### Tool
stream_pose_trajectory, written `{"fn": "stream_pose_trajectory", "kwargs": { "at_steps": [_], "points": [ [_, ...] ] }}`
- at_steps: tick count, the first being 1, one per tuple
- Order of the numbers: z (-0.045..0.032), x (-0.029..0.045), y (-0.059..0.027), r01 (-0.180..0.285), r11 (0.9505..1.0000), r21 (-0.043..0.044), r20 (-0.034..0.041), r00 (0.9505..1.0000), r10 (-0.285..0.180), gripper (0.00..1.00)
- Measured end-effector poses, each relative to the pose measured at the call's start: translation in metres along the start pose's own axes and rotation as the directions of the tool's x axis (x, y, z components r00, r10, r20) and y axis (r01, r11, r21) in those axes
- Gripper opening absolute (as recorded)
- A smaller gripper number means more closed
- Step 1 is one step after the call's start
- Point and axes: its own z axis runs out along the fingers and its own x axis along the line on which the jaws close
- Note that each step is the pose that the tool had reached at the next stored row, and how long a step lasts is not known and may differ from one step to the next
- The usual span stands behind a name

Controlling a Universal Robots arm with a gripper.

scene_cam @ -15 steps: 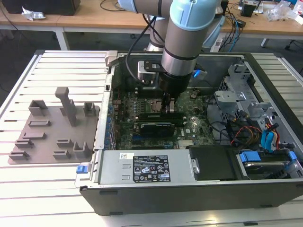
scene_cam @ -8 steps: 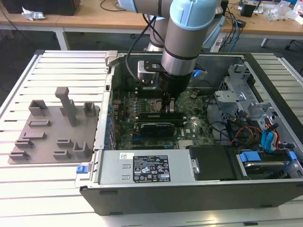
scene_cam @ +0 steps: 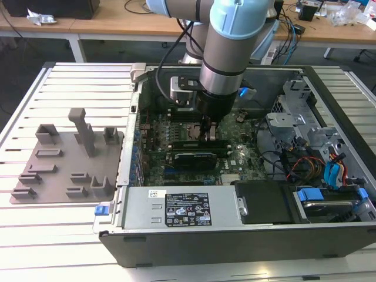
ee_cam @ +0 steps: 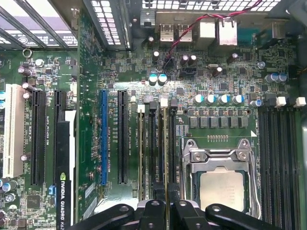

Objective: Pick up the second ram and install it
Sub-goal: 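Insert the second ram into the second slot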

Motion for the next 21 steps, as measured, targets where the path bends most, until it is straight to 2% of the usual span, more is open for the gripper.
{"fn": "stream_pose_trajectory", "kwargs": {
  "at_steps": [1, 5, 8, 9, 10, 11, 14, 15, 16, 21],
  "points": [
    [0.0000, 0.0000, 0.0001, 0.000, 1.0000, 0.0000, 0.0001, 1.0000, 0.000, 0.13],
    [0.0032, -0.0002, -0.0001, 0.001, 1.0000, -0.0003, 0.0108, 0.9999, -0.001, 0.13],
    [0.0034, -0.0003, -0.0001, 0.001, 1.0000, -0.0002, 0.0120, 0.9999, -0.001, 0.15],
    [0.0032, -0.0002, -0.0001, 0.001, 1.0000, -0.0003, 0.0118, 0.9999, -0.001, 0.21],
    [0.0019, -0.0002, 0.0000, 0.001, 1.0000, -0.0004, 0.0116, 0.9999, -0.001, 0.21],
    [-0.0038, -0.0005, 0.0003, 0.001, 1.0000, -0.0003, 0.0118, 0.9999, -0.001, 0.21],
    [-0.0309, -0.0059, 0.0022, 0.000, 1.0000, -0.0001, 0.0059, 1.0000, 0.000, 0.19],
    [-0.0405, -0.0073, 0.0029, 0.000, 1.0000, -0.0001, 0.0031, 1.0000, 0.000, 0.10],
    [-0.0439, -0.0076, 0.0031, 0.000, 1.0000, 0.0000, 0.0029, 1.0000, 0.000, 0.10],
    [-0.0440, -0.0076, 0.0032, 0.000, 1.0000, -0.0001, 0.0028, 1.0000, 0.000, 0.10]
  ]
}}
